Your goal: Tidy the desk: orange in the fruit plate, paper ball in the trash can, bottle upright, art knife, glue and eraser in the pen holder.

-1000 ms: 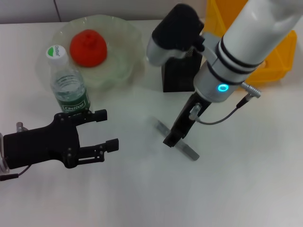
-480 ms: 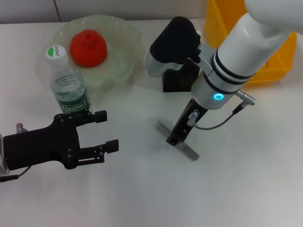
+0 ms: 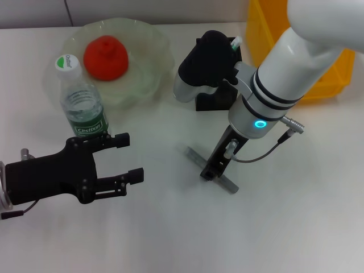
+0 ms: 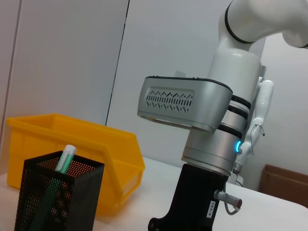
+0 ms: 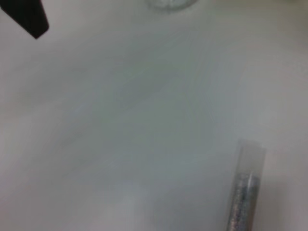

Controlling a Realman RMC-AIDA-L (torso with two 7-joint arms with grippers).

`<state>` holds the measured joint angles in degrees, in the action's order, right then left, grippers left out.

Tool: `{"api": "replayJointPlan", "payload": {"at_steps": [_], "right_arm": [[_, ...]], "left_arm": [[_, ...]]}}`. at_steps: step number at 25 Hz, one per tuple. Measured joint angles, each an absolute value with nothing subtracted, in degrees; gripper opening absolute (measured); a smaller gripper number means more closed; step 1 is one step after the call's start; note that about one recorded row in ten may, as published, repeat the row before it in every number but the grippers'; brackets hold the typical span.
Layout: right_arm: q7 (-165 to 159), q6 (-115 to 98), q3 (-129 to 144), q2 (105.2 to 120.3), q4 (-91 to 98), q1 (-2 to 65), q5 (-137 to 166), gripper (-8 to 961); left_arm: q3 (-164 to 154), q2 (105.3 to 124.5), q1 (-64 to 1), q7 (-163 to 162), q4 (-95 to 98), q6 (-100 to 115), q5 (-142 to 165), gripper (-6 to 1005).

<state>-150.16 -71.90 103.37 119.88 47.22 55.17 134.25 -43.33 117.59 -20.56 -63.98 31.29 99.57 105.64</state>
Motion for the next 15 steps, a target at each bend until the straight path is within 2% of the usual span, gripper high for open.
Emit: {"api": "replayJointPlan", "payload": {"at_steps": [10, 13, 15], "right_arm": [[-149.1, -72.3, 103.2, 119.84, 49.2, 53.9, 134.1, 216], [-148.8, -73.6, 101.8, 119.46, 53.7, 51.0, 134.1, 160], [-146.4, -75.5, 93.9, 119.37, 61.4, 45.8, 133.8, 141]], "left_arm": [[-43.3, 117.59, -20.2, -63.6, 31.3, 99.6, 105.6, 815], [-43.3, 117.52, -19.8, -63.4, 31.3, 99.6, 105.6, 815], [-43.2, 117.48, -19.7, -63.3, 31.3, 99.6, 105.6, 815]]}}
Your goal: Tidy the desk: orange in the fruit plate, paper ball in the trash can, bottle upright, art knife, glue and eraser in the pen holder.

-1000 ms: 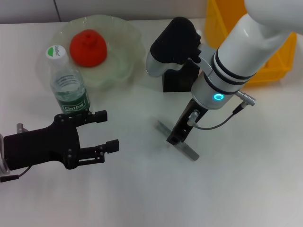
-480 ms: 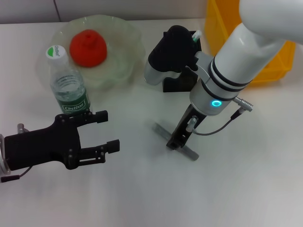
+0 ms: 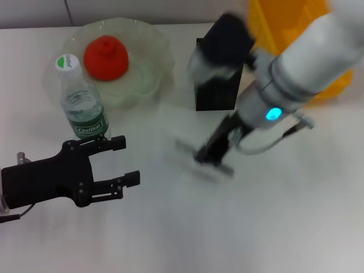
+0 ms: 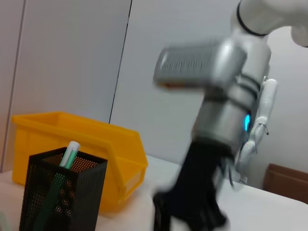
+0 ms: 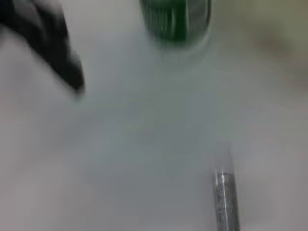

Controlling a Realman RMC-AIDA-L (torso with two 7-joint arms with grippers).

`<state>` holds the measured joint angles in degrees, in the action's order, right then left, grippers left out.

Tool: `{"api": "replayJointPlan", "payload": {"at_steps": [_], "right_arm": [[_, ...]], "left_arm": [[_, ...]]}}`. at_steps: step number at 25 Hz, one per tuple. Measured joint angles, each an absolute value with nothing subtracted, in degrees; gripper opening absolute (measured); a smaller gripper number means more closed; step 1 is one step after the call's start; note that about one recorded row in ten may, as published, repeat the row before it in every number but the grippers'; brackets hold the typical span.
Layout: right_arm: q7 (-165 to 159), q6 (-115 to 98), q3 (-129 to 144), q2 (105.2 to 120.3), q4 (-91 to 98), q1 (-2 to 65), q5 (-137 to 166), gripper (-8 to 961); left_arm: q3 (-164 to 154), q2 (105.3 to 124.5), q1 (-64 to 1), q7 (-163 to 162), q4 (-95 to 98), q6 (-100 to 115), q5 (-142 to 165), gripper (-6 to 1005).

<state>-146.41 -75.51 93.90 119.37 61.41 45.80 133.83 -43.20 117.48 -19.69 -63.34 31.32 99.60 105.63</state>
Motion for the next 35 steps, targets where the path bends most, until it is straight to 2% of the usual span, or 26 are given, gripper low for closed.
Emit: {"api": "replayJointPlan", "payload": {"at_steps": [1, 5, 9, 14, 19, 24, 28, 33, 35], "right_arm": [[-146.4, -75.5, 93.9, 119.37, 61.4, 45.8, 133.8, 141], [-137.2, -76.5, 77.4, 119.33, 68.2, 38.0, 122.6, 140], [-119.6, -74.2, 63.9, 119.21, 59.7, 34.5, 101.6, 139], [-89.8, -69.2, 59.1, 119.23, 38.3, 36.0, 79.4, 138], [-72.9, -61.7, 59.6, 119.46, 29.1, 38.3, 73.9, 137], [-70.5, -53.4, 62.7, 119.33, 23.6, 41.7, 74.2, 218], [-71.3, -53.2, 65.7, 119.24, 25.0, 40.7, 74.2, 282], [-77.5, -61.1, 66.5, 118.8, 35.6, 33.0, 74.1, 447], [-78.5, -69.5, 66.4, 117.46, 40.0, 29.0, 74.7, 521]], "left_arm": [[-43.2, 117.46, -19.6, -63.3, 31.3, 99.7, 105.6, 815], [-43.0, 117.45, -19.6, -63.3, 31.3, 100.0, 105.6, 814], [-42.9, 117.55, -19.6, -63.3, 31.3, 100.3, 105.6, 814], [-42.9, 117.67, -19.7, -63.3, 31.3, 100.3, 105.6, 814], [-42.9, 117.68, -19.6, -63.2, 31.3, 100.5, 105.4, 814], [-42.9, 117.74, -19.6, -63.2, 31.3, 100.3, 105.5, 814], [-42.9, 117.74, -19.6, -63.2, 31.3, 100.3, 105.6, 814], [-42.9, 117.38, -19.6, -63.2, 31.3, 101.4, 105.4, 814], [-42.8, 117.02, -19.5, -63.4, 31.3, 102.5, 105.3, 814]]}}
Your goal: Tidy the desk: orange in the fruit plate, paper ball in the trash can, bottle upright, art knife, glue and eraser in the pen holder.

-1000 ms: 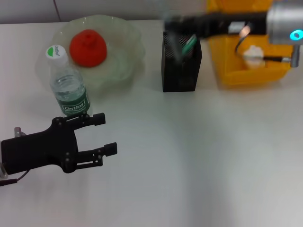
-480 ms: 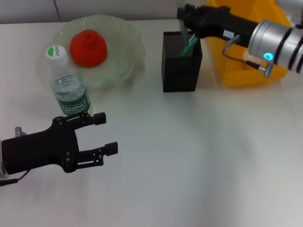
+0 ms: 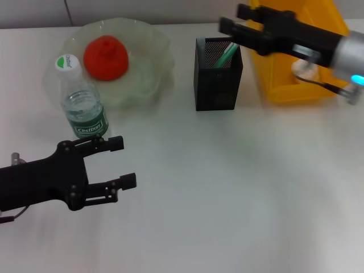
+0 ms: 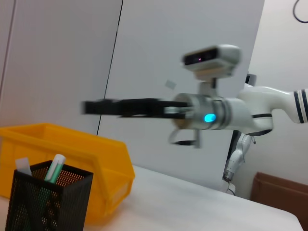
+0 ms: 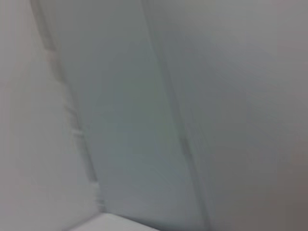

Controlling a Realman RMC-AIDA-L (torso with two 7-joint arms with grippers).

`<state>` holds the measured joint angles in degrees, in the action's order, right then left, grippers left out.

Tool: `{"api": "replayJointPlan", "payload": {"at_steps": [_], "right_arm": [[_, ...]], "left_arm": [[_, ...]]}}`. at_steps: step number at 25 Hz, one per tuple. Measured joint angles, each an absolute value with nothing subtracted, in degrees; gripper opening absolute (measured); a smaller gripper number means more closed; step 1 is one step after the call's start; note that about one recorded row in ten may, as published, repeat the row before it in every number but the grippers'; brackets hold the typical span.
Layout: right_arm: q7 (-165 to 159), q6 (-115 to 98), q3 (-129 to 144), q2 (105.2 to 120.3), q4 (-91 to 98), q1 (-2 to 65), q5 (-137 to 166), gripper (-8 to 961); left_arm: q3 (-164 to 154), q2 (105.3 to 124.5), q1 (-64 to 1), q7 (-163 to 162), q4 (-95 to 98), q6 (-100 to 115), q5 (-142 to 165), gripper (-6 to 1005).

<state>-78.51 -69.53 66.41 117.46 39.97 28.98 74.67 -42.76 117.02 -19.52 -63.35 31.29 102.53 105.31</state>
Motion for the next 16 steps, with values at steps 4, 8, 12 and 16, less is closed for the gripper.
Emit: {"api": "replayJointPlan", "payload": {"at_steps": [4, 8, 12, 16], "right_arm": [[-78.0, -92.9, 64.6, 113.8, 44.1, 24.0, 83.7, 636], [-74.9, -106.9, 59.5, 113.25, 42.7, 22.5, 95.2, 750], [-70.7, -109.1, 58.3, 114.56, 40.1, 21.6, 98.4, 752], [-68.6, -108.8, 58.2, 115.12, 38.5, 21.4, 98.5, 753]], "left_arm": [[-42.0, 115.95, -19.5, -64.1, 31.4, 104.3, 105.3, 814], [-42.2, 114.37, -20.0, -66.8, 31.9, 106.5, 105.5, 814], [-42.5, 113.83, -20.2, -68.1, 32.7, 109.1, 105.7, 814], [-42.5, 113.8, -20.2, -68.3, 33.3, 110.2, 105.8, 814]]}}
